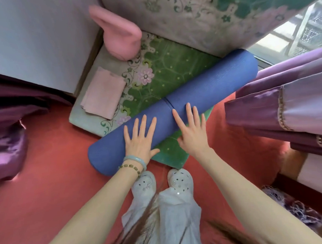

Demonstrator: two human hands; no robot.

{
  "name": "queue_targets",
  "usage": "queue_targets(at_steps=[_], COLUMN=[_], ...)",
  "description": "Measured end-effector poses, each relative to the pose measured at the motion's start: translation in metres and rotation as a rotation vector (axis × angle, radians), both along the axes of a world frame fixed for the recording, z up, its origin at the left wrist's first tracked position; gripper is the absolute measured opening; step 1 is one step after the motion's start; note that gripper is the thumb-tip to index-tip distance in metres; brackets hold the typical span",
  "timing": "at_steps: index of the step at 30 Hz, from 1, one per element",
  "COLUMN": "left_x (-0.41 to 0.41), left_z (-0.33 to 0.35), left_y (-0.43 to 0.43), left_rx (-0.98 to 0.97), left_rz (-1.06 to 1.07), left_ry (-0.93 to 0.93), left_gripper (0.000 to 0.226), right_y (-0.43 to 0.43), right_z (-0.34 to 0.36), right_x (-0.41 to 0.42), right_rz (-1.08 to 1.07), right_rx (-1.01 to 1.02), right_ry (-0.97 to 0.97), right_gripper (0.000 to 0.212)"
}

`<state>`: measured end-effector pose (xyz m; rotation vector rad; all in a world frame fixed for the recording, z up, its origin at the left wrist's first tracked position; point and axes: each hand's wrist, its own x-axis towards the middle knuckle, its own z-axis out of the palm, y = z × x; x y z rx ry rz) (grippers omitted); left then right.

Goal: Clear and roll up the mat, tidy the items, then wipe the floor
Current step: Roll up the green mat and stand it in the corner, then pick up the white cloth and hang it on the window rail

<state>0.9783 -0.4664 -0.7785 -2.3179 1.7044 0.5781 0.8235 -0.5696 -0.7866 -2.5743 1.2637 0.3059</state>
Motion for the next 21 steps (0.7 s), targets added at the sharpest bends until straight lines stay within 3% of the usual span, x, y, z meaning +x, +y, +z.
queue_targets(at_steps=[6,8,15,18,21], left_x=[0.009,0.010,0.042,0.059,0.067], left_z=[0.001,0.014,0.114,0.186,0.280], left_y=[-0.002,-0.001,0.016,0.012,0.005], left_rx=[0.099,0.091,-0.050,-0.158,-0.327], left_rz=[-0.031,0.045,0.204,0.356,0.668], left_ry=[0.030,0.083,0.204,0.366,0.682], left_gripper=[0.112,0.106,0.100,0.095,0.090], right_y=[-0.007,-0.010,-0.032,-0.044,-0.055], right_z=[0.012,0.027,0.148,0.225,0.316], right_x=[0.009,0.010,0.016,0.031,0.050], right_rz=[-0.017,0.003,0.037,0.049,0.041], right_rx=[0.082,0.130,0.293,0.372,0.371], right_ry=[0.024,-0.001,-0.123,-0.205,-0.295], right_gripper=[0.098,0.096,0.090,0.086,0.082])
